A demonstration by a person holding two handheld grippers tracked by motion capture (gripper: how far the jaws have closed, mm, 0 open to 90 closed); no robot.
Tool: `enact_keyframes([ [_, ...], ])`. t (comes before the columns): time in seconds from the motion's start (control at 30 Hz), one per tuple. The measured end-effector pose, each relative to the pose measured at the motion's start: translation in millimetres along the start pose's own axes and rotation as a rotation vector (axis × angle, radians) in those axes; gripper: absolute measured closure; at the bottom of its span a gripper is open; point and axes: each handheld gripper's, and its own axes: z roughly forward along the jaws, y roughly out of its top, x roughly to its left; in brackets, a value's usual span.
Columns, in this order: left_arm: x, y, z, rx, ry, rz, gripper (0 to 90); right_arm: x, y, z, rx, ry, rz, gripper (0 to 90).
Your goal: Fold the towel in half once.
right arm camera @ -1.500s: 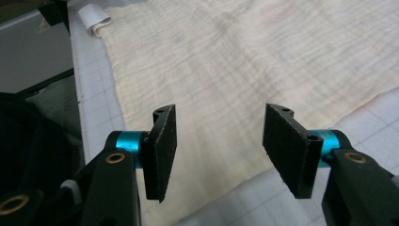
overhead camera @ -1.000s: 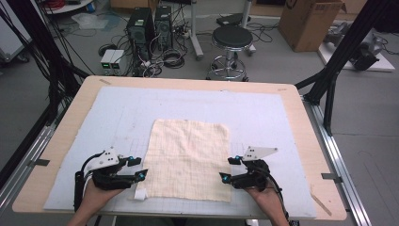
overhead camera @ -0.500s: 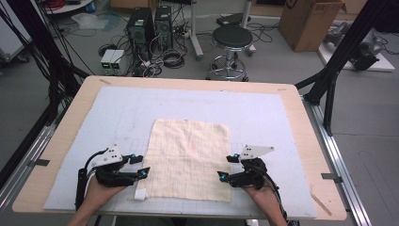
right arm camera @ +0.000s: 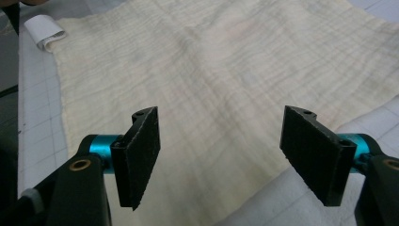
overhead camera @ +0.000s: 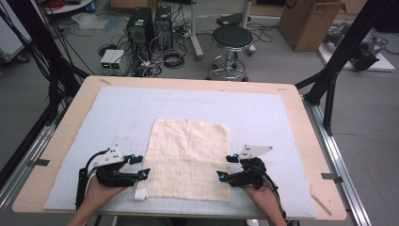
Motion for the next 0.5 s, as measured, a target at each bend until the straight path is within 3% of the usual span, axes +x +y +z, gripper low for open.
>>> enact_keyframes([
  [0.23, 4.4, 5.6, 0.9, 0.034, 0.016, -0.018, 41.5, -10.7, 11.0, 5.4, -0.002, -0.021, -0.010, 28.7],
  [0.3, 9.5, 11.3, 3.2, 0.035, 0.026, -0.023, 42.4, -14.2, 16.0, 6.7, -0.001, -0.033, -0.019, 28.7],
  [0.5, 29.1, 28.2, 17.3, 0.037, 0.067, -0.040, 45.4, -34.3, 25.1, 5.0, -0.032, -0.063, 0.018, 33.5],
])
